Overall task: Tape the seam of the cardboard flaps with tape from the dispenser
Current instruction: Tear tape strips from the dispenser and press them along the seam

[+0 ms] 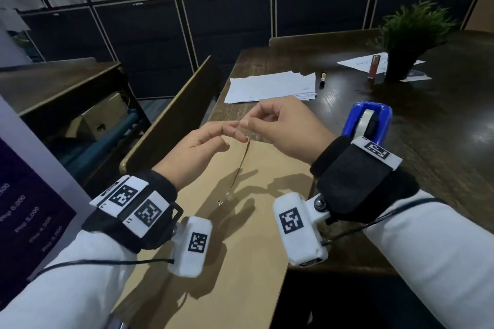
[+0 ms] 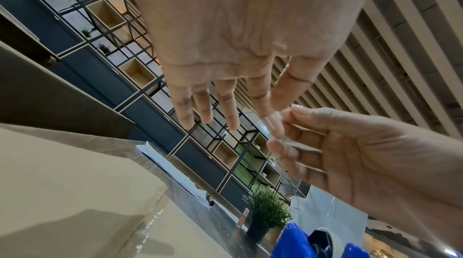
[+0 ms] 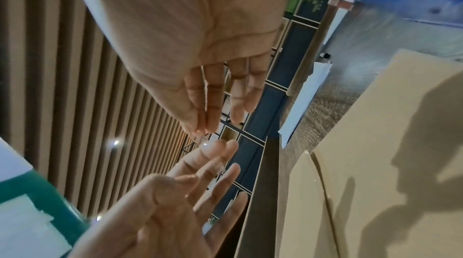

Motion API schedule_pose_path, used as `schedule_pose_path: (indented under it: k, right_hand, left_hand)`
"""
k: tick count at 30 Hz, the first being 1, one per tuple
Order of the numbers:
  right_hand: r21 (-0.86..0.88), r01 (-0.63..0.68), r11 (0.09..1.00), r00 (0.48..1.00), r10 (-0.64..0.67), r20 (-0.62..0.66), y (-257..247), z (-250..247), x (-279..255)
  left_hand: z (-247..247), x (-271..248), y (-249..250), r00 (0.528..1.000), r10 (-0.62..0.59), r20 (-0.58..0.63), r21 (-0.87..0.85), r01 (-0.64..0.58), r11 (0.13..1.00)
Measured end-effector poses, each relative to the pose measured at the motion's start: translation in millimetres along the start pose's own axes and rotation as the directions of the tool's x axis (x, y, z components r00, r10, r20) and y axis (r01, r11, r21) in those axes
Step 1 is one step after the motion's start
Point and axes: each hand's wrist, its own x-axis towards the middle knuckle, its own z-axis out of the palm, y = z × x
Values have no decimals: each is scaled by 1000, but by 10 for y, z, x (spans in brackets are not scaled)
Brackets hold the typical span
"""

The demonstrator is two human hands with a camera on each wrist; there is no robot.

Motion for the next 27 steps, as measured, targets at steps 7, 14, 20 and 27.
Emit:
schedule_pose_path:
  k: [7, 14, 20, 27]
  right_hand:
    - [-172, 155, 973, 974, -180, -139, -37, 183, 15]
    - [-58, -38, 998, 998, 35, -52, 51, 187, 98]
    - [70, -281, 957, 954, 270, 129, 244, 337, 107]
    - [70, -406, 911, 879, 368, 304, 341, 464, 142]
  left_hand:
    - [-121, 33, -76, 996, -48, -74, 63, 53, 997]
    - [-230, 110, -286, 900, -427, 85, 611, 292, 736]
    - [-149, 142, -449, 849, -512, 130, 801, 215, 559]
    - [-192, 68, -464, 836, -523, 164, 870, 128, 476]
